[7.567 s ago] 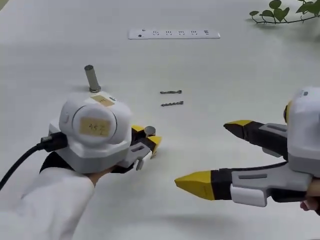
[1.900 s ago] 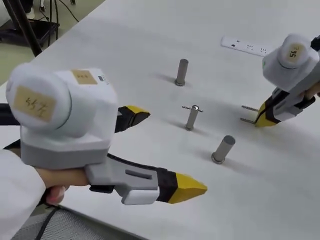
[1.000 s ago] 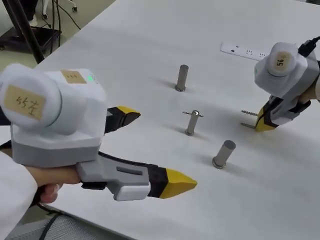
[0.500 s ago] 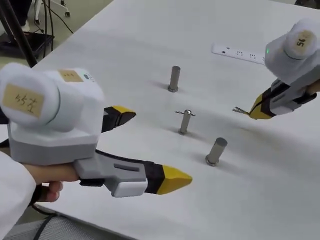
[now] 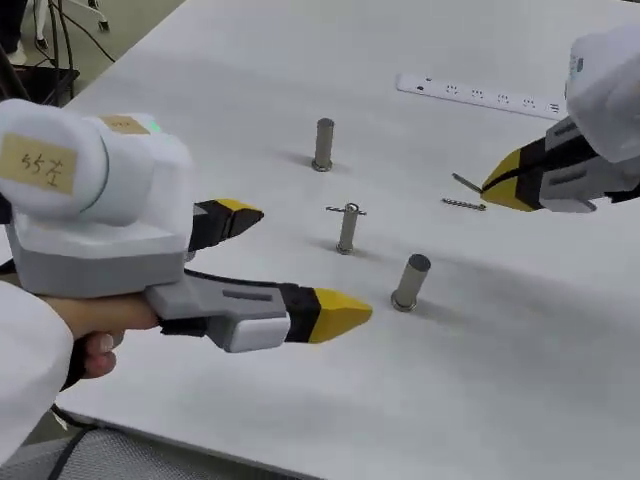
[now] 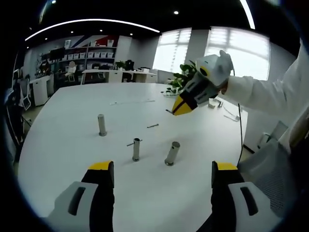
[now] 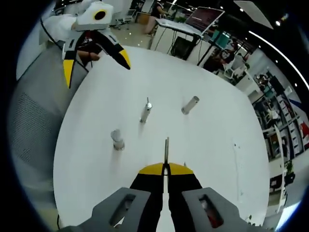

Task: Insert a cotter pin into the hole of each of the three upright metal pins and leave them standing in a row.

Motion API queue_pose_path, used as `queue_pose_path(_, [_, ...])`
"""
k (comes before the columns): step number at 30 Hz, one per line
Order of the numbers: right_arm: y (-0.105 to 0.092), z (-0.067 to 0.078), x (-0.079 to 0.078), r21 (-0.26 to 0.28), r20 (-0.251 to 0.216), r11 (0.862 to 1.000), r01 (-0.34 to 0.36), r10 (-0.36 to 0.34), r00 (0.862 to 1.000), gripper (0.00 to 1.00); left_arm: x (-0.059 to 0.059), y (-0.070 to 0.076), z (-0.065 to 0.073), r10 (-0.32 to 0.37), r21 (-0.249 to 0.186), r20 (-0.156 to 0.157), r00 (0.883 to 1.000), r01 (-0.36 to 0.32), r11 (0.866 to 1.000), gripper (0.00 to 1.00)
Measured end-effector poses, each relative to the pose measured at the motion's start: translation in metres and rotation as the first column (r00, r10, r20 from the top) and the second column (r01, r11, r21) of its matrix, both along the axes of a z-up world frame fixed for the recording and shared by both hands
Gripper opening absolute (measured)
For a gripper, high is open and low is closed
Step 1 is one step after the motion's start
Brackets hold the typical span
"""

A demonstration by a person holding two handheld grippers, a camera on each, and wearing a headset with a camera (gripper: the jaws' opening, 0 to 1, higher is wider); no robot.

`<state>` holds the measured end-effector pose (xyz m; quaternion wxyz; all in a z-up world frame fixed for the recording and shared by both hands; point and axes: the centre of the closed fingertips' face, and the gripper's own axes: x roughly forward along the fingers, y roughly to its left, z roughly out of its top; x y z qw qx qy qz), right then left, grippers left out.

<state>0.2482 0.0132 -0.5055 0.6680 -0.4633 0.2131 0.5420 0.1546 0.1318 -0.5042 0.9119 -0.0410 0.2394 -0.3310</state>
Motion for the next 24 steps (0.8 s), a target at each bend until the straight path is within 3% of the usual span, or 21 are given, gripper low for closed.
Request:
queue_pose_path(1, [0.002, 0.004, -0.003, 0.011, 0.019, 1.0, -0.002, 0.002, 1.0, 0.0, 0.002, -0.001, 0.002, 0.003, -0.015, 0.001, 1.0, -0.003, 1.0, 0.8])
queue_pose_path(3, [0.003, 0.005, 0.007, 0.024, 0.062, 1.0, -0.006, 0.005, 0.998, 0.0, 0.006, -0.003, 0.007, 0.007, -0.043, 0.001, 1.0, -0.007, 0.999, 0.78])
queue_pose_path(8, [0.003, 0.012, 0.002, 0.039, 0.128, 0.999, -0.011, 0.005, 0.992, 0.0, 0.015, -0.012, 0.015, 0.005, -0.113, -0.005, 1.0, -0.006, 0.994, 0.72])
queue_pose_path(12, [0.003, 0.012, -0.005, 0.05, 0.146, 0.999, -0.003, -0.004, 0.989, 0.0, 0.023, -0.02, 0.018, 0.012, -0.175, -0.041, 0.999, -0.019, 0.984, 0.7])
queue_pose_path(16, [0.006, 0.014, -0.016, 0.062, 0.186, 0.998, -0.012, 0.0, 0.983, 0.0, 0.027, -0.03, 0.018, -0.024, -0.187, -0.054, 0.998, 0.013, 0.982, 0.6])
queue_pose_path(21, [0.011, 0.014, -0.029, 0.075, 0.223, 0.997, -0.025, 0.008, 0.975, 0.0, 0.029, -0.043, 0.022, -0.055, -0.236, -0.065, 0.996, 0.038, 0.971, 0.54])
queue_pose_path(24, [0.015, 0.013, -0.036, 0.08, 0.228, 0.996, -0.032, 0.013, 0.973, 0.0, 0.031, -0.047, 0.023, -0.067, -0.249, -0.074, 0.995, 0.047, 0.967, 0.5])
